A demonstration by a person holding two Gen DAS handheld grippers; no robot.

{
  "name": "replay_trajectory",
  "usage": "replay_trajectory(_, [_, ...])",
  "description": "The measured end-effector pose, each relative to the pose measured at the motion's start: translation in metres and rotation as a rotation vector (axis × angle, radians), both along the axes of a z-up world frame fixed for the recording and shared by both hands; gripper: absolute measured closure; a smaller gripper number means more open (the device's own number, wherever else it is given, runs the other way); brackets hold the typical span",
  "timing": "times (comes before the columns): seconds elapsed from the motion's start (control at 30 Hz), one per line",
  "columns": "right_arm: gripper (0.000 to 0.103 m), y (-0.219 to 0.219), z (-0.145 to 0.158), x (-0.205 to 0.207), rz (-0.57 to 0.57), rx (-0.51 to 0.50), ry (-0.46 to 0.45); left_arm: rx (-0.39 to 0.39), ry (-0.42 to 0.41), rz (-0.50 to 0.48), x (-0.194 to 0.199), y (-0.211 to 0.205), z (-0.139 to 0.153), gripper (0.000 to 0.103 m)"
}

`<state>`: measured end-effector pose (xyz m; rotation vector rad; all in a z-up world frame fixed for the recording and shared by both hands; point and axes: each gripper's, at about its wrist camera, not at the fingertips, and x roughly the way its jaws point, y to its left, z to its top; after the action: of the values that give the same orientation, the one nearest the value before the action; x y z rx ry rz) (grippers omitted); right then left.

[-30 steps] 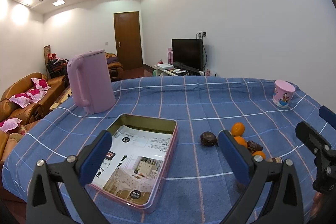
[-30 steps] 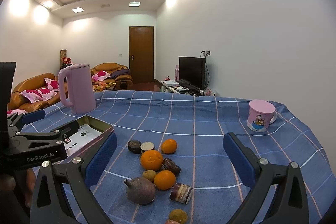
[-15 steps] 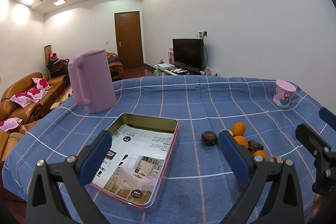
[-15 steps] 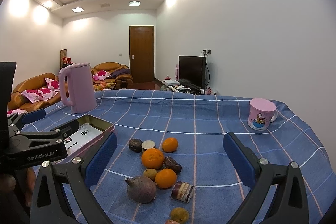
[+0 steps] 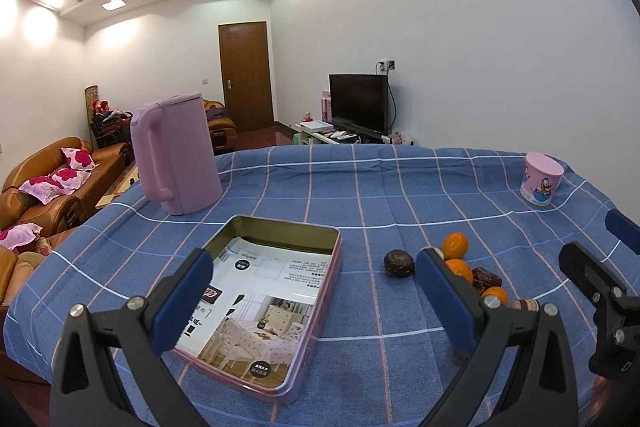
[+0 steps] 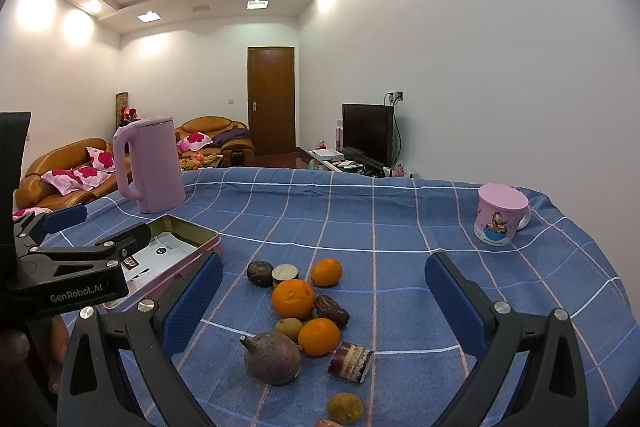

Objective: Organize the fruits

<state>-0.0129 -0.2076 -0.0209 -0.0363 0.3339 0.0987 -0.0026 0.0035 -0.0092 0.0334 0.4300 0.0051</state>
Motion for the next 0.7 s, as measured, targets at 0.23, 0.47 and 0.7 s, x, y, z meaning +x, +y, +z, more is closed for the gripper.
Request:
replay_trajectory(0.23, [0.001,0.0009,-0.0001,0.0,0.0,0.0,0.004,-0.001,0.0,0.001,0.0005,-0.0009,0.0004,0.0])
replay_trajectory(0.47, [0.001,0.0011,-0.001,0.0,0.0,0.001,0.008,-0.001,0.0,0.001,0.0006,-0.0009,0.0005,0.0])
replay_trajectory(0.7, [0.001,0.0008,-0.0007,0.0001,0.001,-0.001,0.009,-0.001,0.002,0.0,0.0006,-0.0004,0.0001,0.0])
